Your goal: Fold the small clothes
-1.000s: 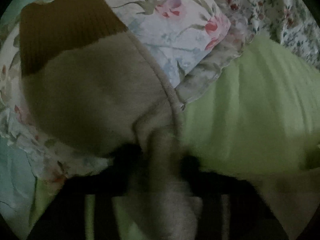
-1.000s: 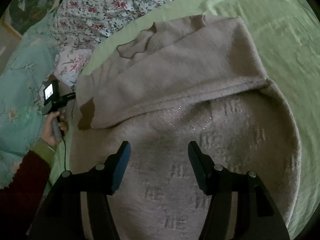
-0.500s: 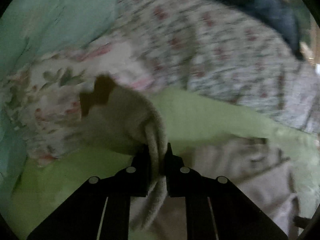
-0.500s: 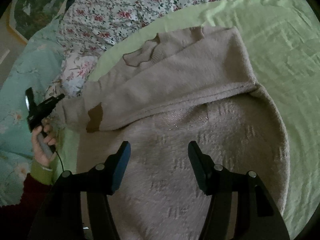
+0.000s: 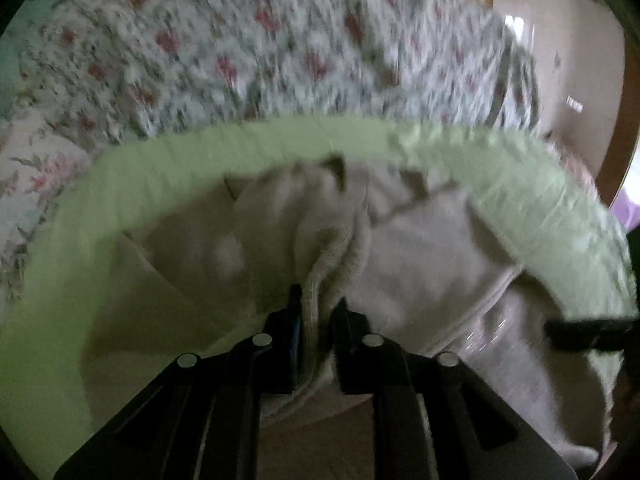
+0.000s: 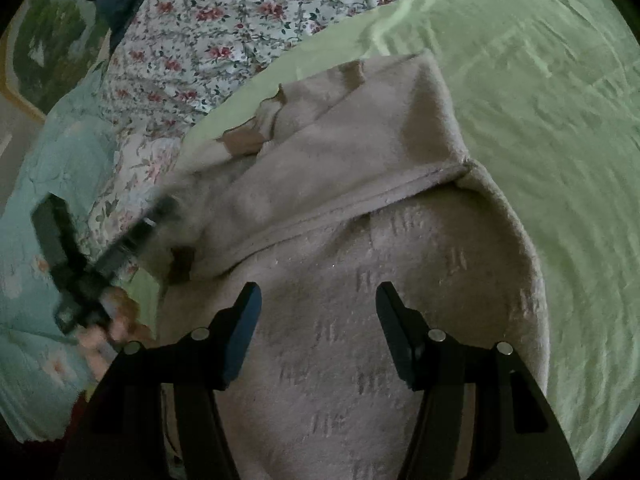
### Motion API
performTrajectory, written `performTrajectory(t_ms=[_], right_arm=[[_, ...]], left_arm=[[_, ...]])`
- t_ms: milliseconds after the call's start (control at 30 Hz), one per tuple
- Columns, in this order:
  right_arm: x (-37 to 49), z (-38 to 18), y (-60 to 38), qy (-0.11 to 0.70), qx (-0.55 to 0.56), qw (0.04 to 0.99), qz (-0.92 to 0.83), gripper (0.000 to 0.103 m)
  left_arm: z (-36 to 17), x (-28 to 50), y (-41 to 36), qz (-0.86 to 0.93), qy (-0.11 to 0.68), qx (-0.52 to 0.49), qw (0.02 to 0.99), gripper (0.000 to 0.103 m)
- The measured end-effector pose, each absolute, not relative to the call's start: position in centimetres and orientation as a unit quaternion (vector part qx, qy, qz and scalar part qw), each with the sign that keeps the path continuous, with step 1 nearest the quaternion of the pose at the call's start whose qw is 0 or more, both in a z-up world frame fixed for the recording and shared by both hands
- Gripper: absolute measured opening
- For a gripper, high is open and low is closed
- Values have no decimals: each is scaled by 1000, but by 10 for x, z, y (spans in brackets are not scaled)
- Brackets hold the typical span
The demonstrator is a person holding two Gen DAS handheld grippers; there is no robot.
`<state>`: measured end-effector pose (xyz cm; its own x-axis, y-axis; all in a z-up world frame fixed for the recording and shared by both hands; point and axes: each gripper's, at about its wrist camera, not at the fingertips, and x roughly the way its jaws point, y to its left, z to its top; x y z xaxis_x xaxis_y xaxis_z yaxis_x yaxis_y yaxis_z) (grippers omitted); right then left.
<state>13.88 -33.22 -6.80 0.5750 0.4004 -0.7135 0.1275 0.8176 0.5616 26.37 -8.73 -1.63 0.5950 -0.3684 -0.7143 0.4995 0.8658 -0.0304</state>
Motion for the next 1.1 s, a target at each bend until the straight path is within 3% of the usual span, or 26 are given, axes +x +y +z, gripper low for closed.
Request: performTrajectory(t_ms=[100,200,233,267,600,833,900,933,967,1100], right_arm=[[151,-64,-331,452,284,841,88,61],[166,-58,-325,447,276,845,97,61],[174,-55,-322,445,275,846,102,61],[181,-53,-319,443,275,847,107,61],[273,-72,-296,441,305,832,143,61],[315,-110,-270,466,342,794,187,59],[321,-111,-264,459,348,794,195,47],[324,-111,-262,457,356,789,205,23],[326,-110,-259,456,363,784,212,10],[307,-64,-265,398,343,829,190,10]], left_arm=[[-29,260,-88,-248,393,94,880,22],[-29,255,-79,-254,394,91,879,48],[-28,251,-74,-250,391,92,881,62],[-26,245,-68,-248,389,91,883,66],[-20,218,38,-152,393,38,906,72],[-56,240,88,-44,450,53,890,70],[-60,248,84,-34,452,57,890,71],[-59,251,80,-33,449,60,891,70],[-58,255,76,-32,446,61,893,70],[-58,274,69,17,450,65,890,70]])
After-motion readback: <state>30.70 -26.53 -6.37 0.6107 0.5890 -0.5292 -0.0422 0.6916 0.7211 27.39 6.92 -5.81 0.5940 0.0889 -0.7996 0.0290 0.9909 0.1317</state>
